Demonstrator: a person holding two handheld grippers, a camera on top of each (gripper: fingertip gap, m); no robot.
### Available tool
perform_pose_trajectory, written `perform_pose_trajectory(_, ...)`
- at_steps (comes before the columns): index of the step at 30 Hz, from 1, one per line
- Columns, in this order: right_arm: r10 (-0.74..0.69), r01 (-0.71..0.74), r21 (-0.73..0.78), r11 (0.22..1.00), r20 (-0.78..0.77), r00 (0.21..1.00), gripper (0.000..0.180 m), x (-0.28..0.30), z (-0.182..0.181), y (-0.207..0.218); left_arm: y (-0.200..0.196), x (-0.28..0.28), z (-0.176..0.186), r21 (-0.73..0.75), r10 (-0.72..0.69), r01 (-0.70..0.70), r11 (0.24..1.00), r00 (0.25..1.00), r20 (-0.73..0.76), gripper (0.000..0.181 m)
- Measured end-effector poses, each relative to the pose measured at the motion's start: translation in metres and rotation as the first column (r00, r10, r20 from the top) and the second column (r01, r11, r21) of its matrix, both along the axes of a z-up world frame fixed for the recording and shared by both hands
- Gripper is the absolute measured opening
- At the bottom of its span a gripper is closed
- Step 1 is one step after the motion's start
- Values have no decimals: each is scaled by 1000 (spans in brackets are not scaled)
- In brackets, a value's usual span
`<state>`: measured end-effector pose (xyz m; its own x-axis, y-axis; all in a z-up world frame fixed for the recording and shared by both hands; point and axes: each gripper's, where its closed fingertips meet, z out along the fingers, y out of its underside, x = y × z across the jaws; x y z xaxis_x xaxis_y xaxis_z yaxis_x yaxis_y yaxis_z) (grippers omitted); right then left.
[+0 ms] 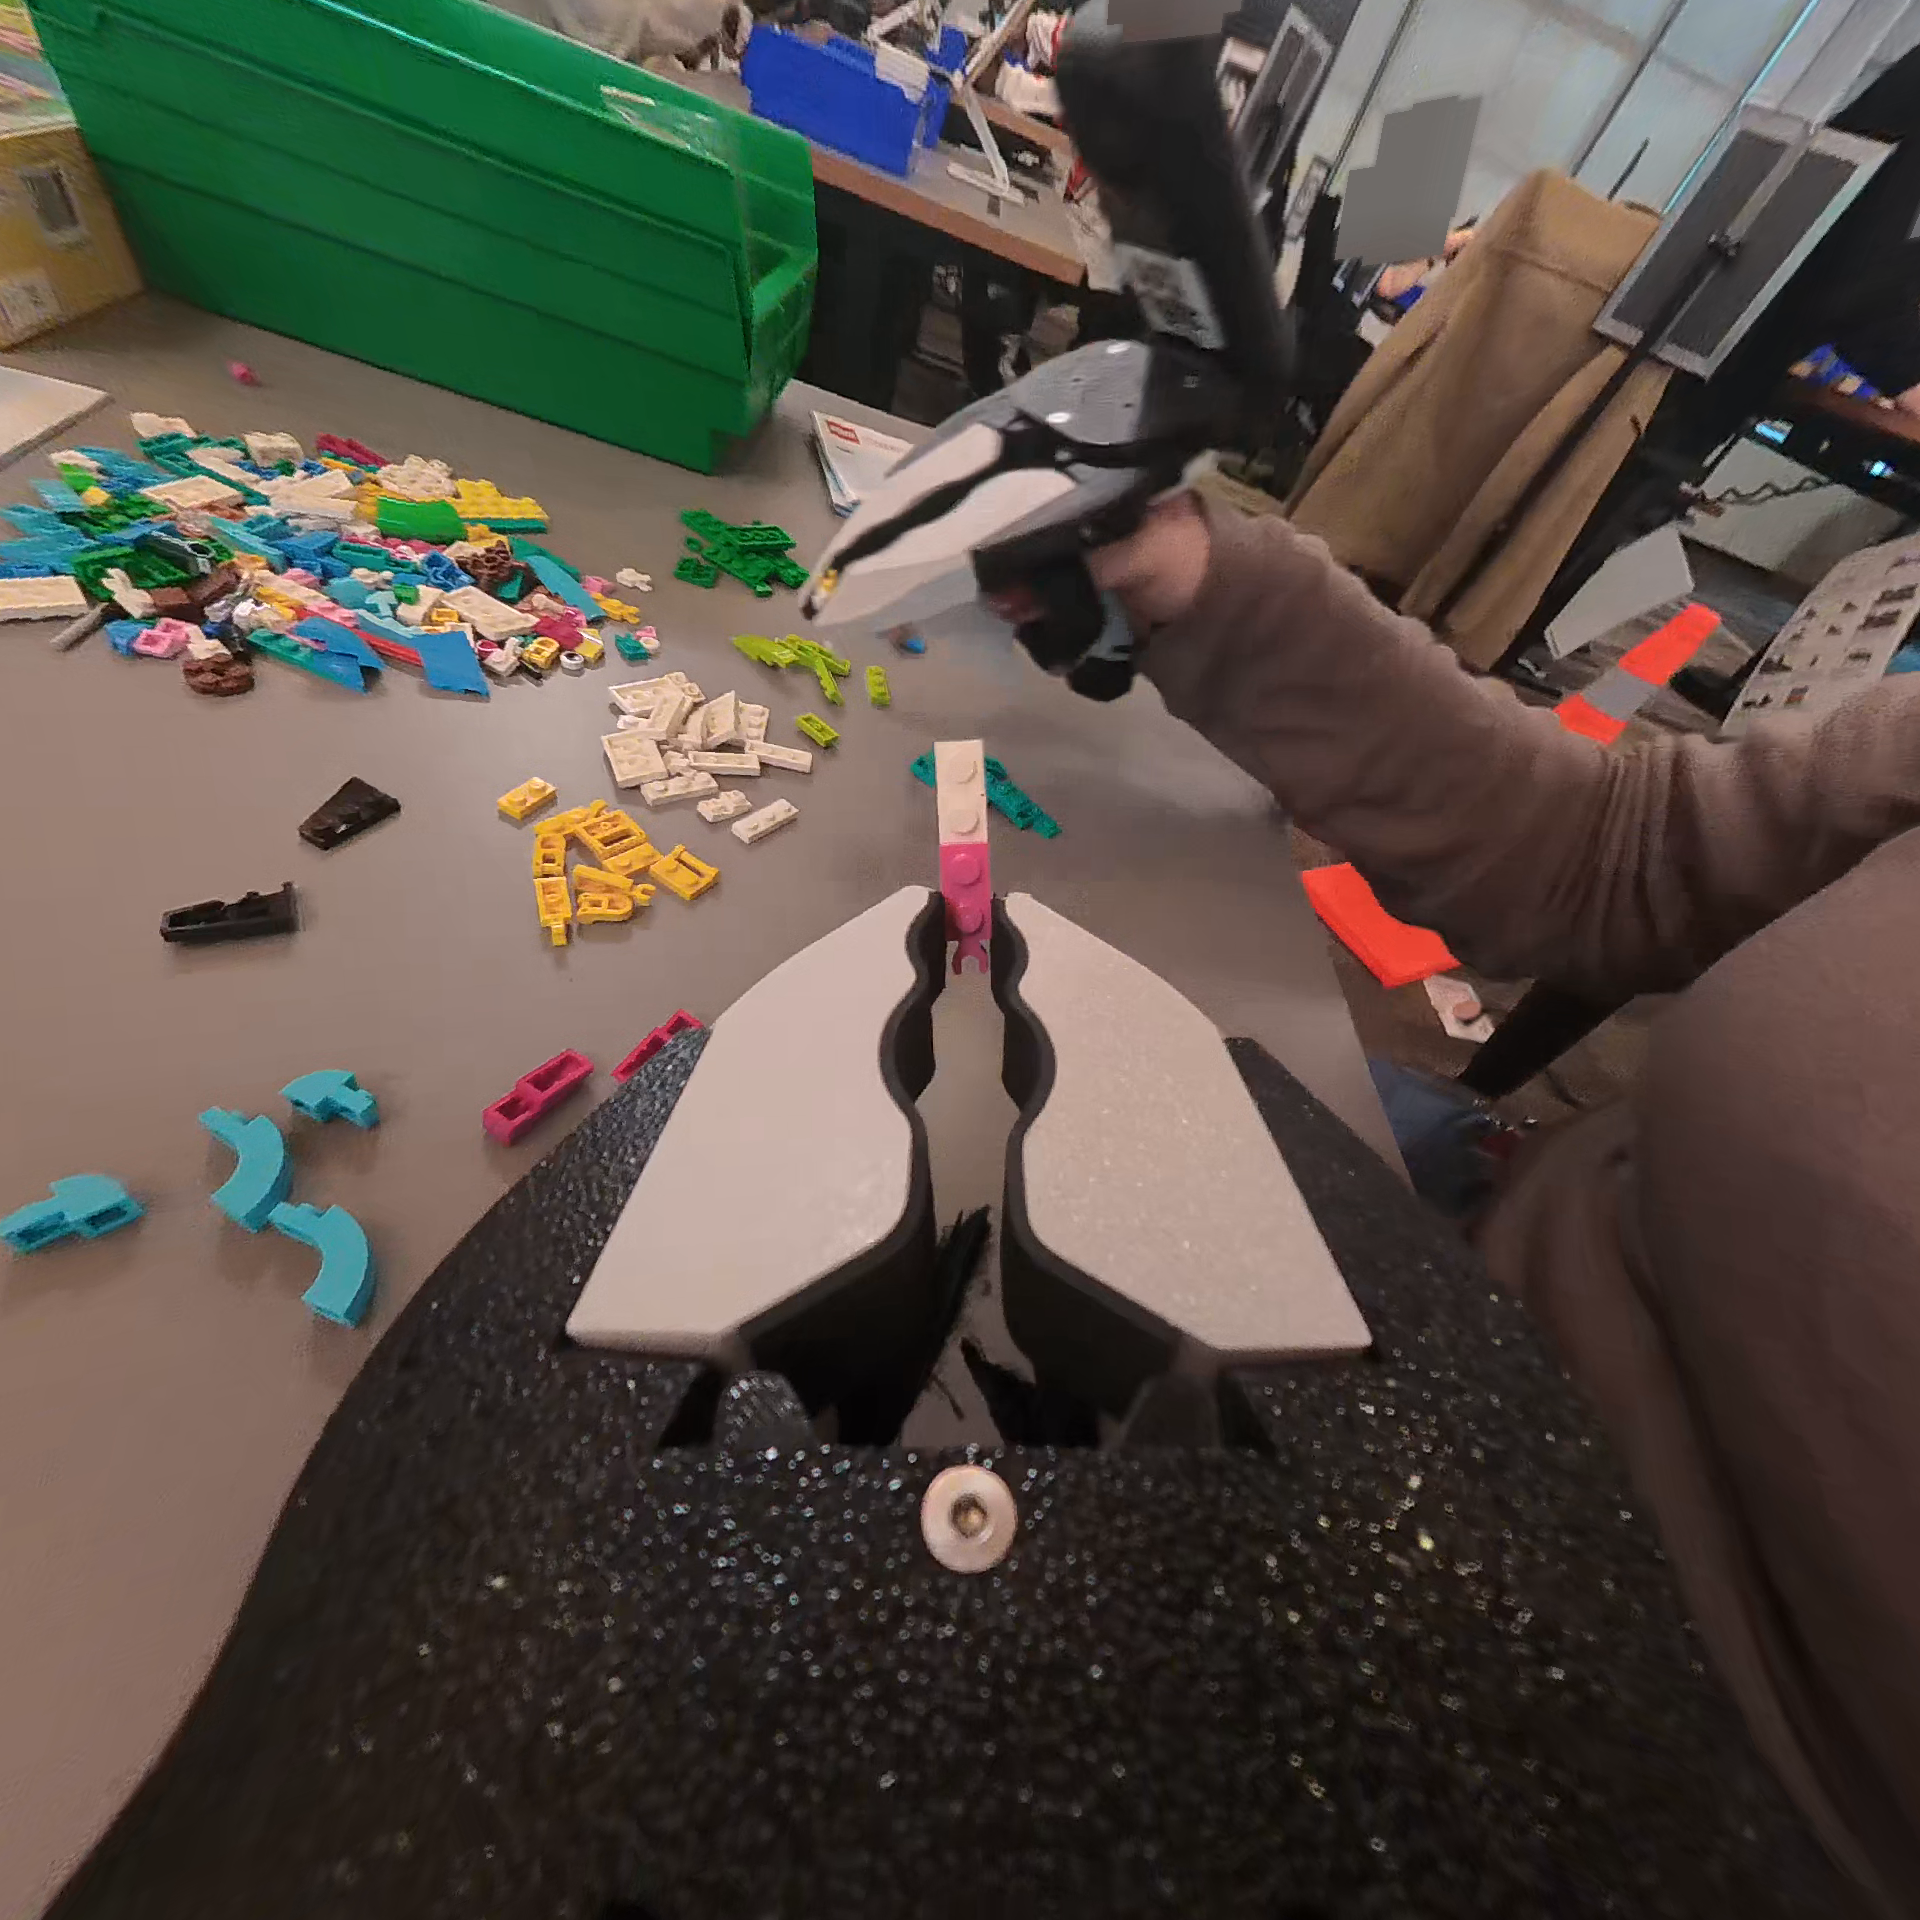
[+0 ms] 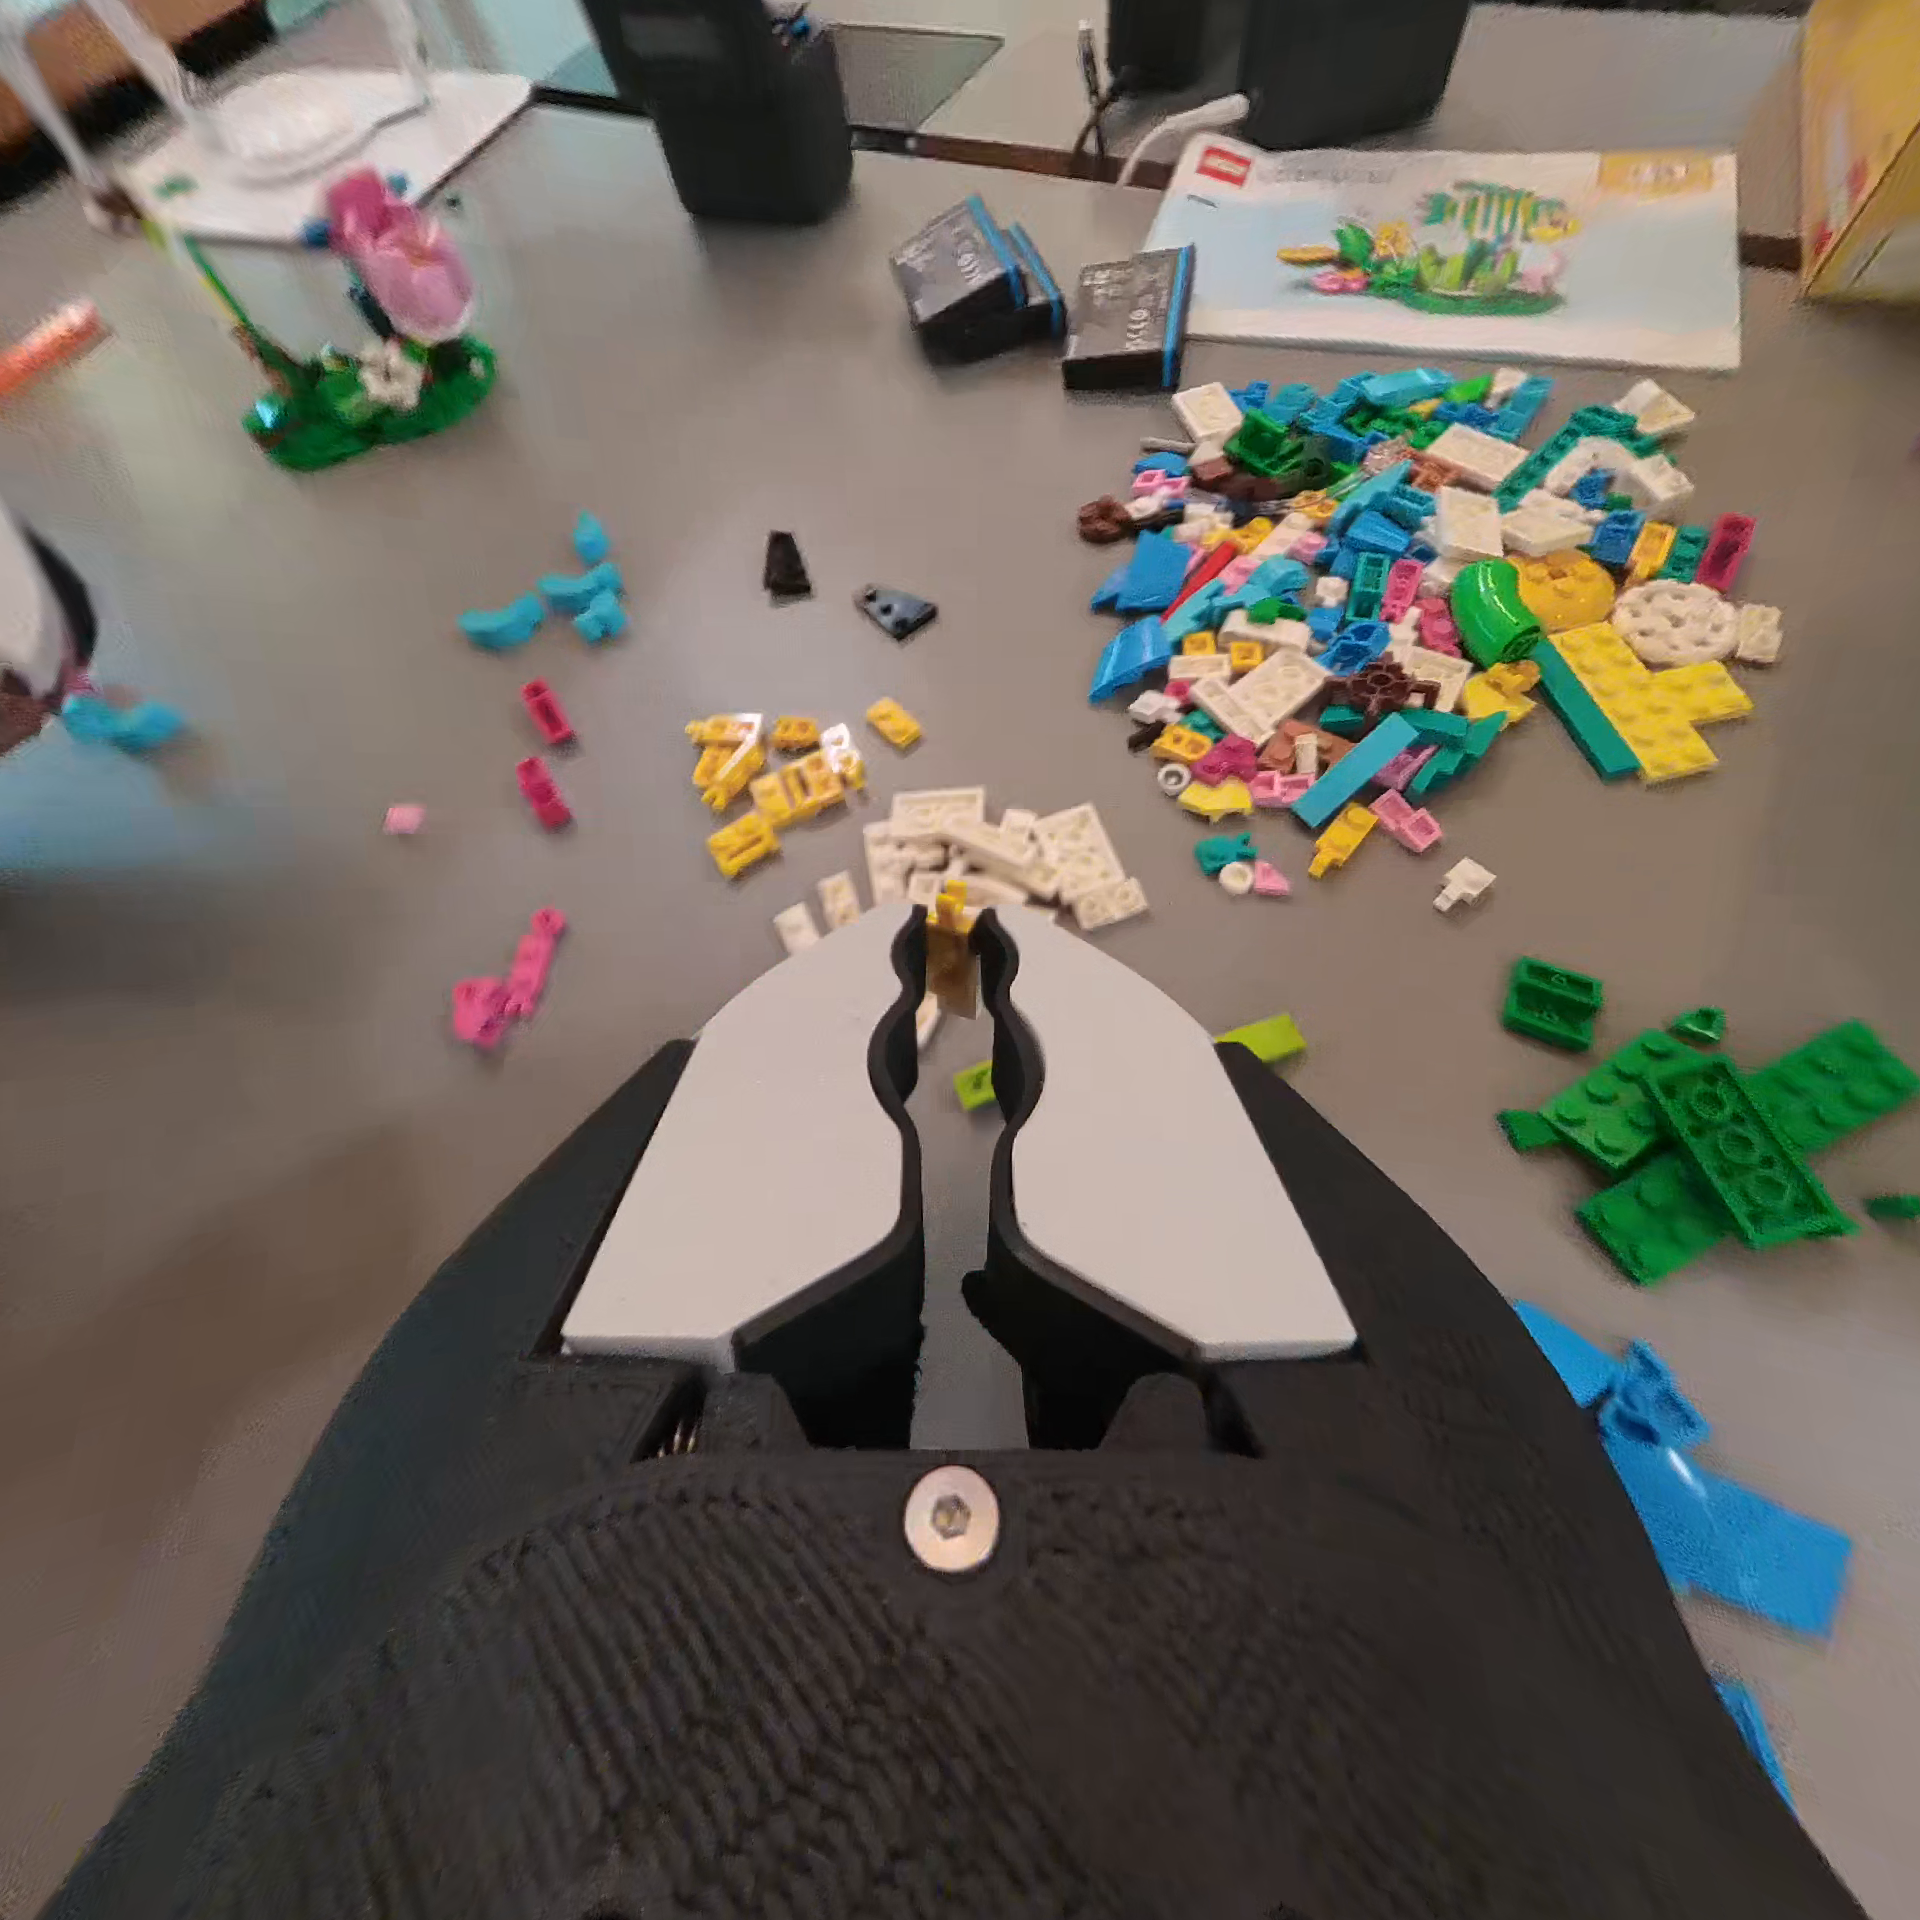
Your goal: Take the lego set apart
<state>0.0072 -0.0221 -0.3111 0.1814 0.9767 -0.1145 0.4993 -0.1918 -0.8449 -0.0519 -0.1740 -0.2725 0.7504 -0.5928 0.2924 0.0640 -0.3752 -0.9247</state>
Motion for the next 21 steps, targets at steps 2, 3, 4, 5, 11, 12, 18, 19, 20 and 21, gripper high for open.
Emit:
perform_pose_trajectory(2,13,-15,-103,995,-17,1000,7,-11,-2,8,1,-1,-2,3,5,-5,1000,1000,22,7)
perform_pose_trajectory(3,34,-35,-150,988,-10,999,7,-17,-4,7,1,0,-3,1,2,-2,1000,1000,26,7)
perform_pose_trajectory(4,59,-57,-176,983,5,998,8,-22,-7,5,1,0,-4,0,-2,2,1000,1000,22,7)
perform_pose_trajectory(5,79,-73,-190,979,23,997,8,-26,-9,4,2,-1,-4,2,1,-1,1000,1000,17,7)
perform_pose_trajectory(11,144,-137,-187,973,28,989,17,-45,-7,-4,5,-4,-1,17,7,-8,1000,999,53,7)
perform_pose_trajectory(12,149,-148,-169,974,-2,989,20,-48,-1,-6,4,-5,-1,17,5,-6,1000,998,61,7)
perform_pose_trajectory(18,327,-381,-204,902,-254,910,28,-60,47,-77,3,-4,1,19,-25,22,1000,990,140,7)
perform_pose_trajectory(19,370,-446,-212,869,-320,872,28,-61,59,-97,3,-3,2,17,-30,27,999,988,154,7)
perform_pose_trajectory(20,396,-485,-199,852,-361,844,28,-61,67,-112,4,-2,4,20,-37,34,999,985,168,7)
perform_pose_trajectory(21,413,-504,-179,845,-382,827,27,-61,71,-122,3,0,6,25,-49,46,999,981,188,7)
